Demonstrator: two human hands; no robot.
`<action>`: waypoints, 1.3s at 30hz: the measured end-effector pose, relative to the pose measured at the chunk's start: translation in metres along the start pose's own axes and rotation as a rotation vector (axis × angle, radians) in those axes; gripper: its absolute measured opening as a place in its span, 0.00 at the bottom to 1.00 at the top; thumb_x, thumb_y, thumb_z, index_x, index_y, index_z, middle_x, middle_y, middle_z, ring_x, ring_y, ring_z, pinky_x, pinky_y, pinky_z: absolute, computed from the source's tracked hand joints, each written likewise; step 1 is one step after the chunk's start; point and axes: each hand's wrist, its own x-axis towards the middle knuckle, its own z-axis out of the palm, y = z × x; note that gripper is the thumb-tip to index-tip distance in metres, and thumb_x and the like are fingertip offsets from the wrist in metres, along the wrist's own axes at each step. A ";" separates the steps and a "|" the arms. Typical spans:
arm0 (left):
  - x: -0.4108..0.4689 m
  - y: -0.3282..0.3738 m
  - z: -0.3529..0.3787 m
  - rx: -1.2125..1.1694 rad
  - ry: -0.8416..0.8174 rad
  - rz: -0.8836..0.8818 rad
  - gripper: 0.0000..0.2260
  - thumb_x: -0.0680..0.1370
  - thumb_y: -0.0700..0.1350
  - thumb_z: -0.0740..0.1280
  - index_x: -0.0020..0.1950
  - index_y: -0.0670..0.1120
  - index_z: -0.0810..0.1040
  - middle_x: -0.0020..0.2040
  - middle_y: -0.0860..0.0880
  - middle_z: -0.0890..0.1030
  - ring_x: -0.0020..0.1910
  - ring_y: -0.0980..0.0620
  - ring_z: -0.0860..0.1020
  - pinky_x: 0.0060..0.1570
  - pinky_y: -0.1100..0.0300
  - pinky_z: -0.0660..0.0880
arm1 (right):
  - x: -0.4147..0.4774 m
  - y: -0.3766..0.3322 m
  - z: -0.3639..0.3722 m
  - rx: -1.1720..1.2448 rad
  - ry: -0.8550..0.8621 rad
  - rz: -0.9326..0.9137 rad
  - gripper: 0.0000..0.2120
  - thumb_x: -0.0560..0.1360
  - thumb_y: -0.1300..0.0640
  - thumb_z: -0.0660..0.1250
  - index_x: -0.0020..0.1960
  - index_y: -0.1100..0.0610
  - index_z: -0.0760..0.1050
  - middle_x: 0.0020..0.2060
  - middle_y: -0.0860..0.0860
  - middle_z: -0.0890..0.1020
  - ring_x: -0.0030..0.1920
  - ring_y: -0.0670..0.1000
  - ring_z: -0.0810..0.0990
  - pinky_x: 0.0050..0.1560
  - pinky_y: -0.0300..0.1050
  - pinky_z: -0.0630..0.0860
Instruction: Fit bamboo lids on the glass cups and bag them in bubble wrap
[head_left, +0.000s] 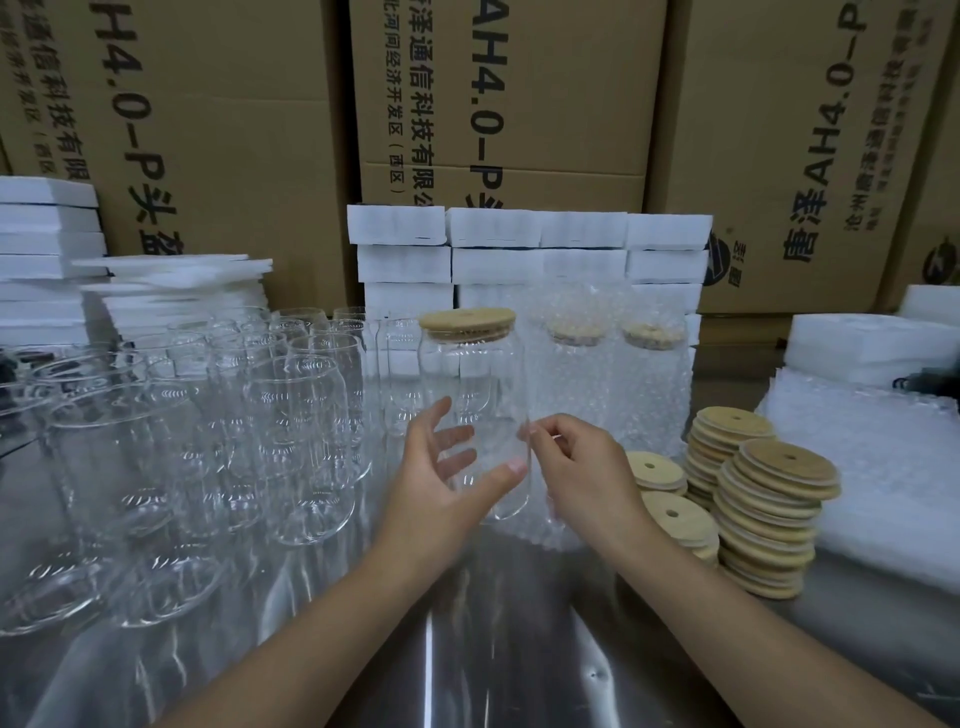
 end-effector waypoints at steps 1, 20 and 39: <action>0.000 0.000 0.000 0.010 -0.005 0.013 0.37 0.55 0.63 0.75 0.61 0.69 0.64 0.62 0.60 0.74 0.61 0.61 0.76 0.49 0.64 0.77 | -0.001 -0.001 0.000 0.021 -0.018 0.003 0.13 0.80 0.49 0.59 0.44 0.51 0.80 0.23 0.46 0.73 0.27 0.47 0.72 0.35 0.45 0.71; -0.002 0.001 0.000 0.229 -0.030 0.076 0.33 0.65 0.49 0.81 0.63 0.62 0.67 0.68 0.57 0.64 0.63 0.61 0.72 0.58 0.56 0.77 | 0.002 -0.002 0.006 0.425 -0.124 0.091 0.33 0.56 0.36 0.75 0.56 0.43 0.68 0.53 0.46 0.81 0.53 0.46 0.81 0.53 0.54 0.80; 0.009 0.001 0.001 -0.159 -0.074 -0.471 0.09 0.81 0.42 0.63 0.58 0.40 0.75 0.43 0.38 0.82 0.37 0.46 0.81 0.35 0.54 0.79 | 0.005 -0.007 -0.008 0.466 0.228 0.068 0.37 0.56 0.29 0.69 0.57 0.51 0.72 0.46 0.42 0.81 0.49 0.43 0.80 0.44 0.37 0.70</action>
